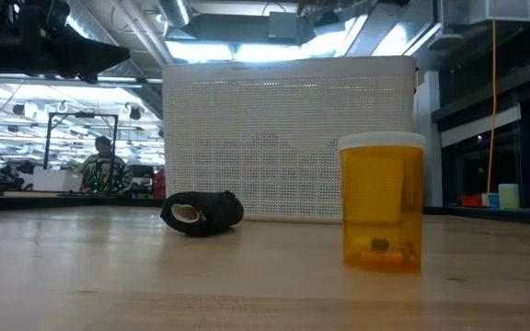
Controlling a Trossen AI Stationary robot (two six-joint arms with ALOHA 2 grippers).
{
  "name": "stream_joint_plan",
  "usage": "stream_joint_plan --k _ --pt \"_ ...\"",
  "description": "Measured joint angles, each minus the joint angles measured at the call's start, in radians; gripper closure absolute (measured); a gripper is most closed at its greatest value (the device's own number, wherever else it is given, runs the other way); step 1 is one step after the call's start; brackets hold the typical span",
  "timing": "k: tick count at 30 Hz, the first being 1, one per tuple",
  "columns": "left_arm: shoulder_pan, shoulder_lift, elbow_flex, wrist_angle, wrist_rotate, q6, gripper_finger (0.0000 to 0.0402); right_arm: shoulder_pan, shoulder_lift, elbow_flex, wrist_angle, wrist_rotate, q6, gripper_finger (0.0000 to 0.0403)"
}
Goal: Pick & place medical supplies in basket/bin
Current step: Put the orange pill bottle into the white bin
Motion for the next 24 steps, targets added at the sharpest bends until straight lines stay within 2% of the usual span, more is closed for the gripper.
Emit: stream_joint_plan --k 3,6,14,24 --pt "0.0 0.0 0.0 -0.004 0.0 -0.002 0.0392 0.036 0.066 0.08 -0.115 -0.002 0.141 0.0402" --pt "0.0 0.001 0.0 -0.007 0.0 -0.002 0.039 0.066 0.126 0.138 -0.177 -0.003 0.195 0.0402" --pt "0.0 0.002 -0.001 -0.028 0.001 -0.002 0.0394 0.098 0.21 0.18 -0.194 -0.005 0.193 0.039" --pt "0.0 0.002 -0.001 -0.054 0.001 -0.002 0.0391 0.097 0.225 0.179 -0.193 -0.005 0.185 0.038"
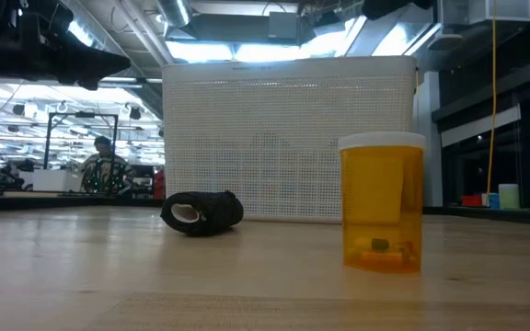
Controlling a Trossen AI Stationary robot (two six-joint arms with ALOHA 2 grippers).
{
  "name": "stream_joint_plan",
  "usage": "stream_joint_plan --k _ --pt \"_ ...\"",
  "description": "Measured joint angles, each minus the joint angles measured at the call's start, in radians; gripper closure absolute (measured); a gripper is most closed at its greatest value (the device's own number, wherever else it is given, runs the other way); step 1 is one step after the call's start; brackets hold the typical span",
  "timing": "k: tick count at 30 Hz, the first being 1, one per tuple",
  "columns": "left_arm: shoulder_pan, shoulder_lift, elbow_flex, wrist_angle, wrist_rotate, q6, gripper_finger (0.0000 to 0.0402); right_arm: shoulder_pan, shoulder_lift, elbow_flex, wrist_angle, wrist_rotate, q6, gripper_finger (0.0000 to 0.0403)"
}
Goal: Pick & place medical supplies in basket/bin
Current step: Put the orange pill bottle into the white bin
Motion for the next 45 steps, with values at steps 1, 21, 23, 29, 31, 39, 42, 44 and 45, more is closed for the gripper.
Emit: stream_joint_plan --k 1,21,23,29,31,39,42,44,45 --pt "0.0 0.0 0.0 -0.002 0.0 0.0 0.039 0.0 0.0 0.0 -0.001 0.0 -0.008 0.038" --pt "0.0 0.0 0.0 -0.006 0.0 -0.001 0.0394 -0.007 0.0 0.0 0.0 0.001 0.035 0.0122" --pt "0.0 0.0 0.0 -0.006 0.0 -0.003 0.0396 -0.007 0.0 0.0 0.0 0.0 0.038 0.0101" --pt "0.0 0.0 0.0 -0.006 0.0 -0.003 0.0399 -0.006 0.0 -0.001 0.002 -0.034 0.066 0.0077" --pt "0.0 0.0 0.0 -0.006 0.0 -0.003 0.0398 -0.004 0.0 -0.001 0.003 -0.047 0.068 0.0076" --pt "0.0 0.0 0.0 -0.037 0.0 -0.002 0.0395 0.024 0.056 -0.001 0.017 -0.053 0.111 0.0076" --pt "0.0 0.0 0.0 -0.058 0.0 -0.002 0.0398 0.027 0.102 -0.002 0.019 -0.053 0.092 0.0076" --pt "0.0 0.0 0.0 -0.058 0.0 -0.002 0.0399 0.026 0.129 -0.002 0.022 -0.053 0.089 0.0076" --pt "0.0 0.0 0.0 -0.058 0.0 -0.001 0.0399 0.026 0.14 -0.002 0.022 -0.053 0.088 0.0076"
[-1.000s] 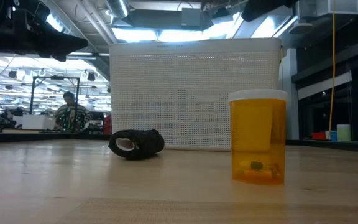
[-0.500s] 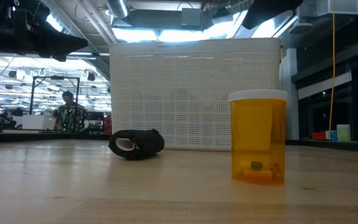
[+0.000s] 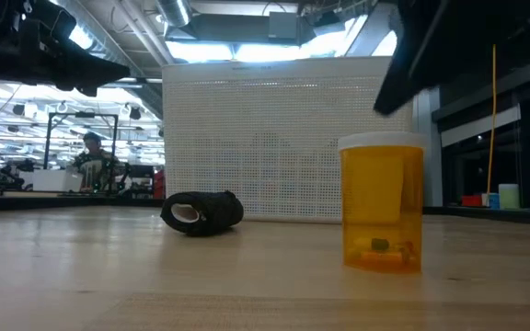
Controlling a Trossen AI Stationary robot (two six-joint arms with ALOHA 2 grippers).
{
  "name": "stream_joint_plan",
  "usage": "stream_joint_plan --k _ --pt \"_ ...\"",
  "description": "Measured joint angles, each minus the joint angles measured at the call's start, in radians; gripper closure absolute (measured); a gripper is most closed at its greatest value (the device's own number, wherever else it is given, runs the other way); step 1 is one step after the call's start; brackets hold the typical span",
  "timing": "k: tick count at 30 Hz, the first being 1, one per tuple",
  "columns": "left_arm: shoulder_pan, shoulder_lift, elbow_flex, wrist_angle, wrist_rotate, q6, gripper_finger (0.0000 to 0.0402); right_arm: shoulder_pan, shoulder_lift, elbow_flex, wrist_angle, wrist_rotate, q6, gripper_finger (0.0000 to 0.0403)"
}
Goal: Pick & place medical supplies in basket/bin
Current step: Put the orange pill bottle into the white bin
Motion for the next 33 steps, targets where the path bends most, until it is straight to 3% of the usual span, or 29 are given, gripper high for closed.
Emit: stream_joint_plan --k 33 --pt "0.0 0.0 0.001 -0.021 0.0 0.001 0.0398 -0.043 0.087 -0.017 0.097 -0.007 -0.002 0.0076"
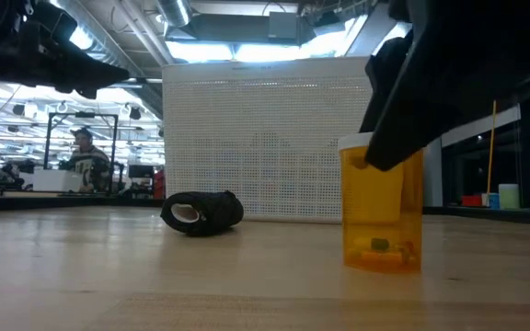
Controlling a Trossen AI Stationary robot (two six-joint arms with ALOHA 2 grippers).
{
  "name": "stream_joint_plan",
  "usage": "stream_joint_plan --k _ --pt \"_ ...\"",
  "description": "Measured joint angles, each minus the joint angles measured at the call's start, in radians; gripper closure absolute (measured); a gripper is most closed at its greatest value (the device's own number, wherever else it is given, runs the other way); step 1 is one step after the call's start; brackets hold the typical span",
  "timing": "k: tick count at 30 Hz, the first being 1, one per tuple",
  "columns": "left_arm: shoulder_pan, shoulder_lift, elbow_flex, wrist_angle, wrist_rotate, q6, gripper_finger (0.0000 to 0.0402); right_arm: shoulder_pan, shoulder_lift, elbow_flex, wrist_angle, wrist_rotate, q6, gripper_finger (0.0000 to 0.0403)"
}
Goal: Pick & place medical supplies in basket/bin
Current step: Put the orange pill bottle into the white bin
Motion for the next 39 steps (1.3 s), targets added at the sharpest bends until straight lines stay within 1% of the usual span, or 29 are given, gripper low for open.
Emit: stream_joint_plan --k 3,9,15,20,23,27,36,39 --pt "0.0 0.0 0.0 -0.022 0.0 0.0 0.0399 -0.001 0.003 0.0 0.002 -0.023 0.002 0.0076" --pt "0.0 0.0 0.0 -0.028 0.0 0.0 0.0394 -0.005 0.008 0.0 0.004 -0.02 0.005 0.0076" --pt "0.0 0.0 0.0 -0.026 0.0 0.0 0.0391 -0.016 0.043 0.0 0.019 -0.035 0.002 0.0076" --pt "0.0 0.0 0.0 -0.025 0.0 0.0 0.0395 -0.024 0.042 0.0 0.02 -0.035 -0.002 0.0077" --pt "0.0 0.0 0.0 -0.024 0.0 0.0 0.0397 -0.024 0.042 0.0 0.019 -0.036 -0.001 0.0083" --pt "0.0 0.0 0.0 -0.024 0.0 0.0 0.0396 -0.023 0.042 0.0 0.015 -0.04 -0.001 0.0111" --pt "0.0 0.0 0.0 -0.024 0.0 0.001 0.0399 -0.023 0.042 0.0 0.012 -0.054 -0.002 0.0199" --pt "0.0 0.0 0.0 -0.024 0.0 0.001 0.0397 -0.023 0.042 0.0 0.012 -0.055 -0.001 0.0214"
